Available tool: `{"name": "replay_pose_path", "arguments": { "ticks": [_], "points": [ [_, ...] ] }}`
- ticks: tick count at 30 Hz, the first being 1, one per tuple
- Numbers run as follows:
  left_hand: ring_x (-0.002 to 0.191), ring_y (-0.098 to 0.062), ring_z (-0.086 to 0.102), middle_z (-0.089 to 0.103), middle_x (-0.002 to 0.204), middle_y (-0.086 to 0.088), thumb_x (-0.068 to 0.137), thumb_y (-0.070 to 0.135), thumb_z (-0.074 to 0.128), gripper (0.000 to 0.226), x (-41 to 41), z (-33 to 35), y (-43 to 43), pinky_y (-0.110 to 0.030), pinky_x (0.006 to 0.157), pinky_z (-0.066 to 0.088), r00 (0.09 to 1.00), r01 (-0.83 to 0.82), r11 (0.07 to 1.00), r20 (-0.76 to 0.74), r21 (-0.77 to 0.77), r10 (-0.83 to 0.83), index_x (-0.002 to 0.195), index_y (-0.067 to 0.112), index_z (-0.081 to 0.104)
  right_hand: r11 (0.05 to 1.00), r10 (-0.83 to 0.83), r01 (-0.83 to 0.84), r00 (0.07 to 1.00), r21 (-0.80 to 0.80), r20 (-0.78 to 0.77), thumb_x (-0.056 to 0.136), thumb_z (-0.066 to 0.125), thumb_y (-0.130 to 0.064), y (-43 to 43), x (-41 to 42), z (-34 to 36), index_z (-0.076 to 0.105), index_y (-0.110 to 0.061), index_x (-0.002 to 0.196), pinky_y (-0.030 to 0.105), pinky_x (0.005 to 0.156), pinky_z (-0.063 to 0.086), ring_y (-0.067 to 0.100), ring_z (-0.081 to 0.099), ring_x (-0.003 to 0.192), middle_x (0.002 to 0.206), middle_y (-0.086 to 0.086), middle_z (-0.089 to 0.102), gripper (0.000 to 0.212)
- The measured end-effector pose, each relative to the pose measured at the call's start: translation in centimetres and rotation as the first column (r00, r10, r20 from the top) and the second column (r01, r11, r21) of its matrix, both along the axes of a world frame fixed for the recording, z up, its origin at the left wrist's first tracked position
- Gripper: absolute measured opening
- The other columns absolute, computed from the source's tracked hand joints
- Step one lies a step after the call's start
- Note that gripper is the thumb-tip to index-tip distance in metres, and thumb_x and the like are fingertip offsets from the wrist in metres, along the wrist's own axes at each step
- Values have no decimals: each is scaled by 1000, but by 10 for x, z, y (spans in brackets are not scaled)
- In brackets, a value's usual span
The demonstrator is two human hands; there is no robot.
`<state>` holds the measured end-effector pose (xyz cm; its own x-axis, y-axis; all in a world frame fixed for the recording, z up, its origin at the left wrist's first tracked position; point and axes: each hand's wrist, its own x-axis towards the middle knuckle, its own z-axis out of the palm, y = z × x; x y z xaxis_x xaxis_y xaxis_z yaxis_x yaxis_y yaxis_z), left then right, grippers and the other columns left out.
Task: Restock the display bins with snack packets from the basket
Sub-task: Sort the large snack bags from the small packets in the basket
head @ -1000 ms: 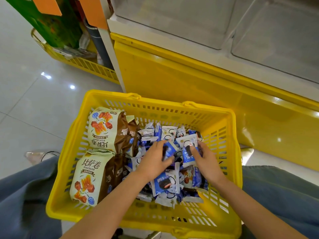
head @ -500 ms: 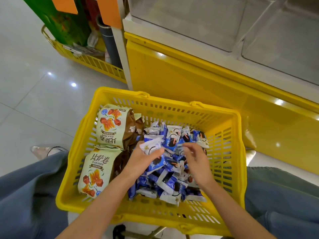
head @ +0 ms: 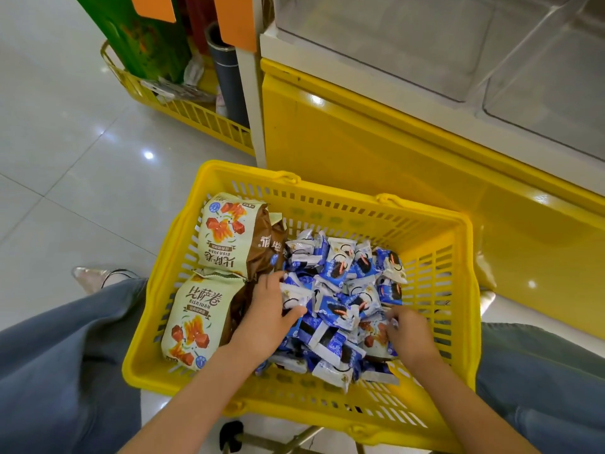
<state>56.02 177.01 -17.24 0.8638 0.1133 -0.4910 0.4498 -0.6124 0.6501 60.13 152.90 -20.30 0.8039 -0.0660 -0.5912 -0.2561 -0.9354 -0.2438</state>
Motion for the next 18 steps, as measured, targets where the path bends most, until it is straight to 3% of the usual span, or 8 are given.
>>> {"name": "replay_pose_path", "arguments": {
  "ticks": [3,5,8,10,12,14,16,18],
  "points": [
    [127,-10,31,33,135,4,91,21,57,53,0,8,-9,-19,100,29,951,62,985,289,160,-107,137,20,32,992,-43,27,991,121,131,91,53,-1,-5,8,22,68,-4,101,22,69,52,20,63,81,103,10,69,18],
    [124,-3,32,35,132,8,93,27,54,46,4,17,-18,-11,93,26,949,69,997,305,41,-78,134,22,35,967,-90,26,965,253,248,89,59,-4,0,15,43,71,-8,94,6,65,43,6,59,78,94,2,69,14],
    [124,-1,34,37,135,11,94,36,49,44,15,25,-33,-14,95,26,987,6,972,156,-237,32,134,24,37,857,-219,59,941,513,258,85,65,-6,20,19,73,70,-21,80,4,72,46,-3,63,79,85,-11,70,16],
    [117,-5,46,46,135,6,94,40,47,40,23,32,-40,-21,94,38,992,-123,882,-31,-455,123,130,22,44,705,-335,100,919,702,206,84,65,-6,36,18,89,70,-24,78,9,72,51,-1,67,81,81,-13,73,19],
    [99,-14,62,62,120,-7,95,39,45,38,31,41,-41,-29,79,54,935,-345,610,-315,-713,161,122,15,53,573,-392,90,903,815,176,85,64,-4,49,19,99,69,-22,82,12,72,53,1,68,86,86,-12,74,19],
    [84,-21,68,70,101,-9,92,37,49,36,32,43,-37,-32,65,57,895,-438,392,-435,-809,101,114,11,60,518,-350,37,921,855,172,84,64,-3,54,20,101,68,-18,88,15,77,53,3,67,93,93,-10,73,17],
    [76,-20,68,70,91,-9,85,32,59,32,28,42,-32,-27,61,55,911,-404,368,-404,-837,82,107,9,63,494,-279,19,950,869,137,83,65,-6,50,21,94,66,-18,96,15,83,51,4,65,101,101,-7,72,18],
    [72,-18,67,67,93,-10,85,23,63,22,26,38,-28,-24,61,55,909,-413,449,-386,-793,155,104,11,62,555,-257,55,960,830,108,87,61,-12,38,20,76,64,-22,103,14,86,49,1,62,103,107,-10,69,19]
  ]
}}
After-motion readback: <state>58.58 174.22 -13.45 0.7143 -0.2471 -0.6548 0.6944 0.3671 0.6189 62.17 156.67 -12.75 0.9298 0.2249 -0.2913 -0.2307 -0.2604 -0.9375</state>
